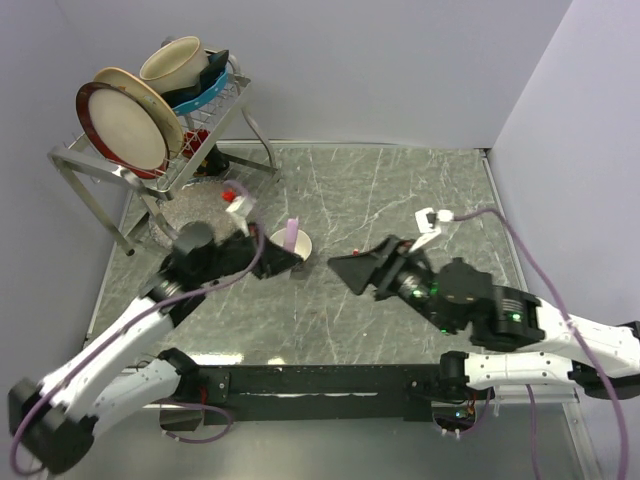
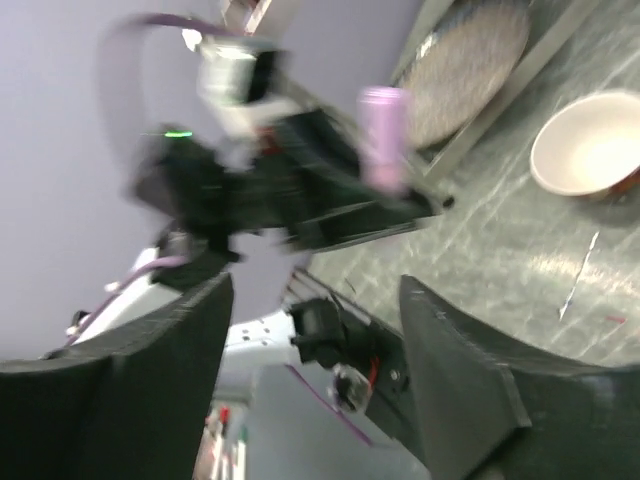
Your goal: Insert the pens into the pen caps
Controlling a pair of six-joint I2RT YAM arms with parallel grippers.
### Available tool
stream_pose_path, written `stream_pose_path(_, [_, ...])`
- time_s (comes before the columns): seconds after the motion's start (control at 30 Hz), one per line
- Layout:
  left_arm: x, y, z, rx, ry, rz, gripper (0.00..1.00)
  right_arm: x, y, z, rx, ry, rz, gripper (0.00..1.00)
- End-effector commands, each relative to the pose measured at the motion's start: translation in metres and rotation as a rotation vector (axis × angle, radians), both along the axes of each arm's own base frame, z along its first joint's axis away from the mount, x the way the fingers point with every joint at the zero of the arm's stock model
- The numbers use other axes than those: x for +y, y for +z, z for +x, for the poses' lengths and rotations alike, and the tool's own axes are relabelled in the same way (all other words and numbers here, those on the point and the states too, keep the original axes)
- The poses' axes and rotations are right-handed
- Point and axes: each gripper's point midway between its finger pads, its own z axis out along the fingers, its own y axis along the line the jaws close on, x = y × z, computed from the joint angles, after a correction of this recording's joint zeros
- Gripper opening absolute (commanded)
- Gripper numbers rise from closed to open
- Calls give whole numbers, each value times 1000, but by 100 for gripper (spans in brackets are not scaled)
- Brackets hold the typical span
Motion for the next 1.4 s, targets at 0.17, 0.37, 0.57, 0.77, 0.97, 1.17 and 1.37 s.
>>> stream_pose_path(0.17, [-46, -72, 79, 147, 218, 265, 1, -62, -1, 14, 24, -177, 82, 93])
stream_pose_path(0.37, [-91, -118, 97, 212, 247, 429, 3, -78, -8, 14, 29, -200, 86, 94])
stream_pose_path(0.57, [-104, -175, 105, 291, 255, 577, 10, -93, -9, 15, 28, -222, 92, 94])
stream_pose_path(0.77, [-109, -212, 109, 346, 249, 651, 21, -102, -12, 15, 31, -236, 104, 93])
stream_pose_path(0.97, [-110, -245, 109, 385, 244, 710, 24, -104, -15, 14, 41, -236, 112, 93])
stream_pose_path(1.17, [-106, -257, 114, 394, 272, 752, 36, -104, -13, 13, 47, -230, 110, 93])
stream_pose_path(1.37, [-103, -243, 108, 410, 269, 743, 42, -101, -16, 10, 65, -213, 123, 93])
